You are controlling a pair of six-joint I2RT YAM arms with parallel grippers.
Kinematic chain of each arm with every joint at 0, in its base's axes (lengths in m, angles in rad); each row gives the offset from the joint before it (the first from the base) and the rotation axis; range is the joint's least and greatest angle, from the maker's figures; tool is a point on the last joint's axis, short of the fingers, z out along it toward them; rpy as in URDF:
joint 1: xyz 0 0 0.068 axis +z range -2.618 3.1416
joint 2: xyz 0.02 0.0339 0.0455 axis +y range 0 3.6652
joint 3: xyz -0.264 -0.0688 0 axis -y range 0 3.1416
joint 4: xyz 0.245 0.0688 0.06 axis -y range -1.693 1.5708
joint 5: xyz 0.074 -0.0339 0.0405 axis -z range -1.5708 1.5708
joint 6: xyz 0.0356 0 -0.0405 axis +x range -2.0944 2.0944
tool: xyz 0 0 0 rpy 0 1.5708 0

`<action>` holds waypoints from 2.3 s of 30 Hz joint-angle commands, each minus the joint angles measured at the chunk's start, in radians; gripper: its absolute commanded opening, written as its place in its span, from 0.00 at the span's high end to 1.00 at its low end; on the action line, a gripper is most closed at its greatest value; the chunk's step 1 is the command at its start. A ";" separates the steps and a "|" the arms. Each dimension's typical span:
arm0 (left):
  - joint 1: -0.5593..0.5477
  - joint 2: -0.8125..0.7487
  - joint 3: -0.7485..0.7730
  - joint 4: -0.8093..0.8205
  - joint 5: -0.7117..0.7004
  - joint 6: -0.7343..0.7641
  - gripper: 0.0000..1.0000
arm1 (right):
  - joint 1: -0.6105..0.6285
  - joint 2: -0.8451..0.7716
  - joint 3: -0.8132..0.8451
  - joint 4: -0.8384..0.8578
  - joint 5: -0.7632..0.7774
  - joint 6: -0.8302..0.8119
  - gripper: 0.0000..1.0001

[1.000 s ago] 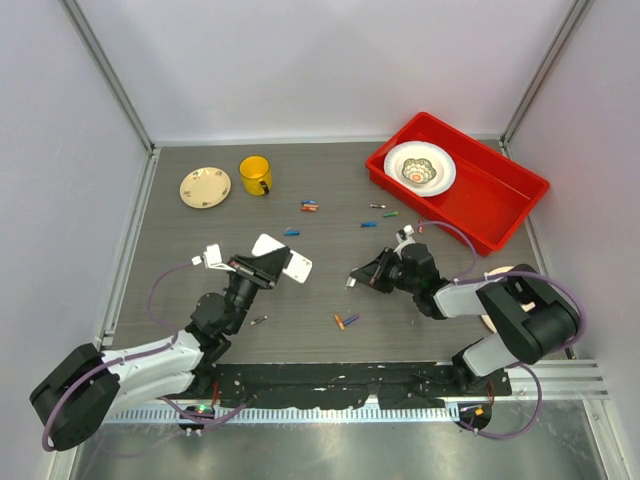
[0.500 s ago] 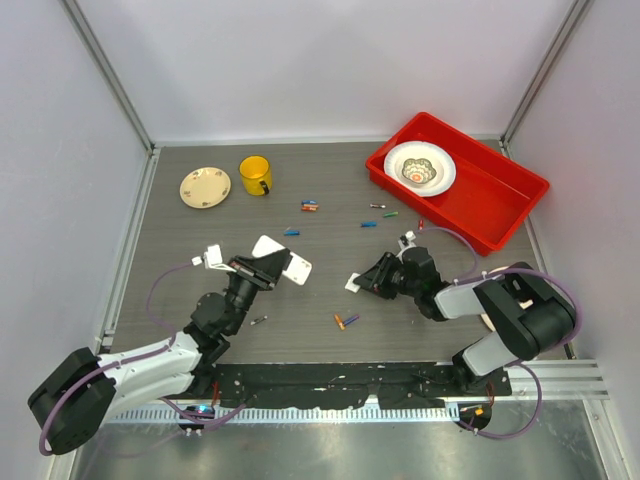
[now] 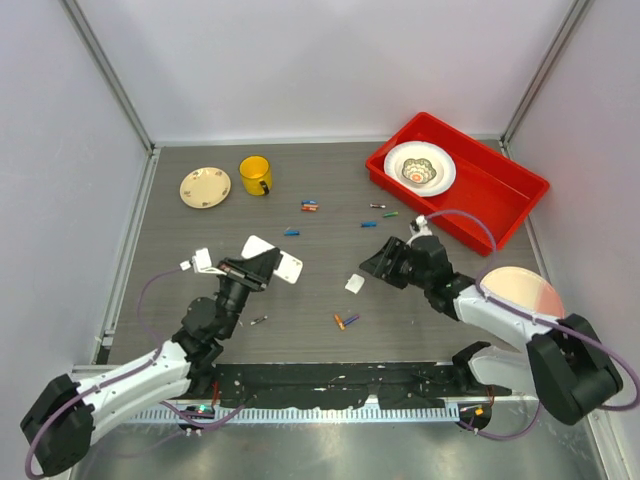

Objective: Load the batteries into the remote control

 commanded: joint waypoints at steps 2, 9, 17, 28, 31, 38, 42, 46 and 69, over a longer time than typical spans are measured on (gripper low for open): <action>0.009 -0.109 0.031 -0.172 -0.057 0.032 1.00 | -0.002 -0.081 0.216 -0.334 0.264 -0.183 0.41; 0.028 -0.143 0.160 -0.440 0.123 -0.015 1.00 | 0.035 0.161 0.515 -0.569 0.631 -0.321 0.47; 0.108 -0.210 0.206 -0.536 0.404 -0.039 1.00 | 0.061 0.207 0.566 -0.481 0.710 -0.349 0.45; 0.220 0.039 0.185 -0.124 0.921 -0.217 1.00 | 0.061 0.214 0.538 -0.434 0.619 -0.384 0.43; 0.223 0.081 0.191 -0.036 0.996 -0.237 0.99 | 0.061 0.206 0.518 -0.364 0.572 -0.409 0.43; 0.223 0.049 0.228 -0.060 1.116 -0.220 1.00 | 0.061 0.298 0.602 -0.396 0.543 -0.462 0.43; 0.223 -0.029 0.232 -0.217 1.086 -0.145 0.99 | 0.061 0.333 0.619 -0.380 0.535 -0.478 0.39; 0.223 -0.111 0.215 -0.370 0.969 -0.087 1.00 | 0.061 0.424 0.725 -0.423 0.533 -0.467 0.38; 0.223 -0.135 0.153 -0.338 0.941 -0.110 1.00 | 0.052 0.773 0.983 -0.520 0.607 -0.533 0.21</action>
